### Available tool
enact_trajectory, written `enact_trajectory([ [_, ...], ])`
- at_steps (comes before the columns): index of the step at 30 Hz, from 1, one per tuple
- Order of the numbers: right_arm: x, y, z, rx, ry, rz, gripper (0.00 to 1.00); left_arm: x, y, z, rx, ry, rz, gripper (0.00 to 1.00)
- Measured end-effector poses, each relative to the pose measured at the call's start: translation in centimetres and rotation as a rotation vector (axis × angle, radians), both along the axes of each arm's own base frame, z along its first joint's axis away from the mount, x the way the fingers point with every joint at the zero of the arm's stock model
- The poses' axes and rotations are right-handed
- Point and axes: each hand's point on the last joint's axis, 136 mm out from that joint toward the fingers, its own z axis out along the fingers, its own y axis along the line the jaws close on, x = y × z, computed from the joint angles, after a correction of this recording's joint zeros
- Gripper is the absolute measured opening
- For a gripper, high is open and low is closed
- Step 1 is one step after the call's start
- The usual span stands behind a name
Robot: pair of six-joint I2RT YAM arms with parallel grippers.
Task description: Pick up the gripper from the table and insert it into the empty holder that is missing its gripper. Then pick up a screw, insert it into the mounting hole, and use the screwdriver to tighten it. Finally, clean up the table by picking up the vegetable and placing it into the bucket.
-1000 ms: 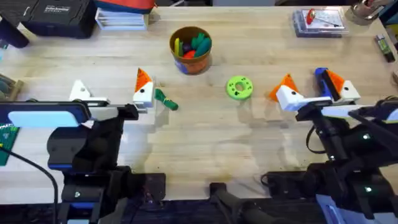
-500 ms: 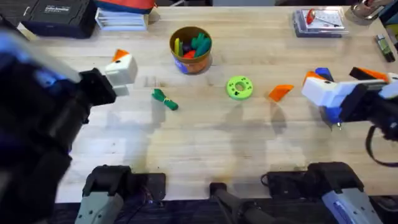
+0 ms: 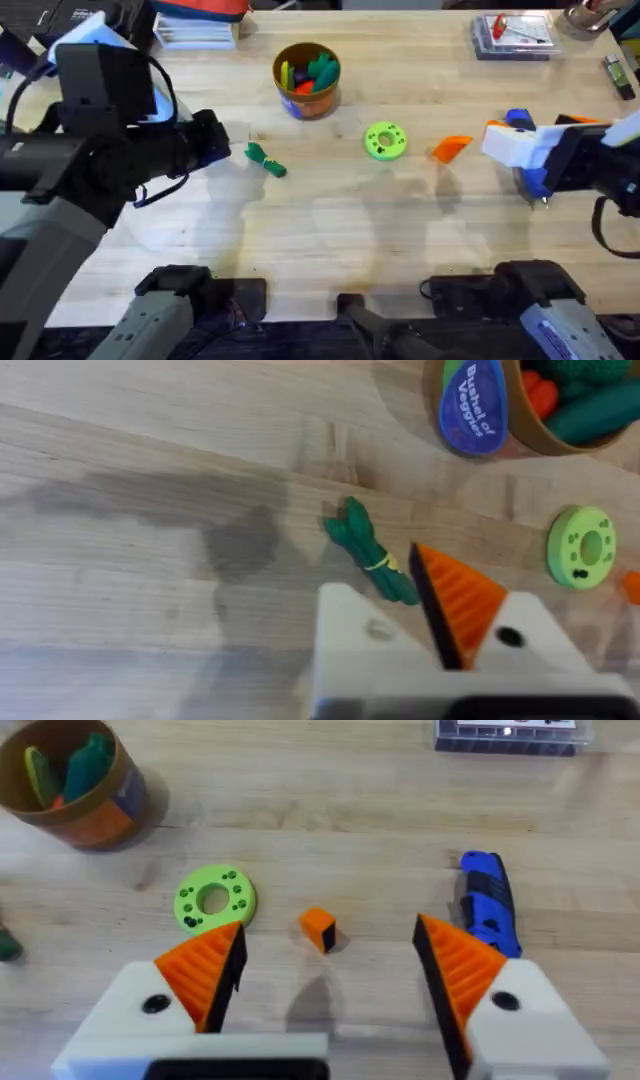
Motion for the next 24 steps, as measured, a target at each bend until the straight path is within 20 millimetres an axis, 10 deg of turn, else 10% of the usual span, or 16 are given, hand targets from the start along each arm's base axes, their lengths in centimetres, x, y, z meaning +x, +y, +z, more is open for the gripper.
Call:
enact_trajectory([
  [1, 0.0, 0.0, 0.0, 0.000, 0.000, 0.000, 0.994, 0.0, -0.1, -0.1, 0.000, 0.002, -0.005, 0.082],
  [7, 0.0, 0.0, 0.0, 0.000, 0.000, 0.000, 0.994, -0.1, -1.4, 1.2, -0.042, -0.048, -0.052, 0.952],
  [19, -1.8, 0.0, -2.2, 0.000, 0.114, 0.000, 0.993, -2.6, -12.5, 14.4, -0.157, -0.688, -0.672, 0.987],
  [24, -3.5, 0.0, -3.8, -0.001, 0.212, 0.000, 0.994, -3.6, -13.8, 16.1, -0.177, -0.770, -0.749, 0.987],
])
